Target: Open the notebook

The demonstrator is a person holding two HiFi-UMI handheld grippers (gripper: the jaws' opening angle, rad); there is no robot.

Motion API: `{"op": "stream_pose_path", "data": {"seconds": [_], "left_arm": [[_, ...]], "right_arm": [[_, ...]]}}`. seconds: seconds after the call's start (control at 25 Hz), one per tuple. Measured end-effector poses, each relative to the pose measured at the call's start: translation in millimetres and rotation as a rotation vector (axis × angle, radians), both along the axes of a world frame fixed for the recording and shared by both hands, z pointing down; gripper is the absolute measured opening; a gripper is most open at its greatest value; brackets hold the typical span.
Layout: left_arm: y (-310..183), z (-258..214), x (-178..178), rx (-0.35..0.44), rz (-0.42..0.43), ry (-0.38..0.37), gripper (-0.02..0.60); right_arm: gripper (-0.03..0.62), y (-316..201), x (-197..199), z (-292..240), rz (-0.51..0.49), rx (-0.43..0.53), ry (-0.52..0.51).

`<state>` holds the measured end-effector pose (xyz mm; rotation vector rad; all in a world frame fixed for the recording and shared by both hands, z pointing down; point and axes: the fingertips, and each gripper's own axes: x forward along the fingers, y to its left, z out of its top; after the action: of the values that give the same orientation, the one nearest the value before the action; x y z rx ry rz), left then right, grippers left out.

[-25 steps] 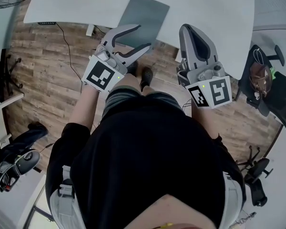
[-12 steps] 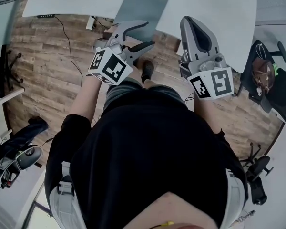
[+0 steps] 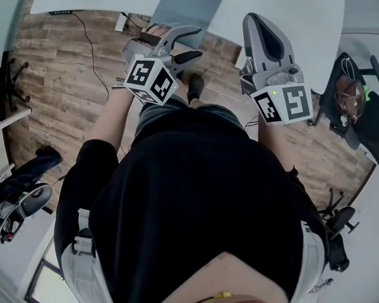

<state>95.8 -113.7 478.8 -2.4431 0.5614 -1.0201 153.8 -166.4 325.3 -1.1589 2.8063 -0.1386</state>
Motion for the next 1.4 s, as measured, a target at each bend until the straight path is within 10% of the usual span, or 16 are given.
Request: {"op": "stream_pose_path", "data": {"seconds": [0.36, 0.92, 1.12, 1.4], "left_arm": [[-1.1, 19.1, -4.0, 0.073, 0.044, -0.161, 0.29], [-5.6, 30.7, -10.1, 0.14, 0.047, -0.204, 0.273], [3.4, 40.4, -9.9, 0.061, 0.084, -0.199, 0.129], [4.2, 39.2, -10.7, -0.063, 0.032, -0.073, 0.108]], "right_arm": [[0.005, -0.5, -10.1, 5.3, -0.037, -0.011, 0.026], [0.005, -1.2, -15.5, 3.6, -0.044, -0.024, -0.006], [0.005, -1.9, -14.4, 3.9, -0.04, -0.03, -0.006], [0.005, -0.6, -16.4, 4.5, -0.053, -0.022, -0.005]]}}
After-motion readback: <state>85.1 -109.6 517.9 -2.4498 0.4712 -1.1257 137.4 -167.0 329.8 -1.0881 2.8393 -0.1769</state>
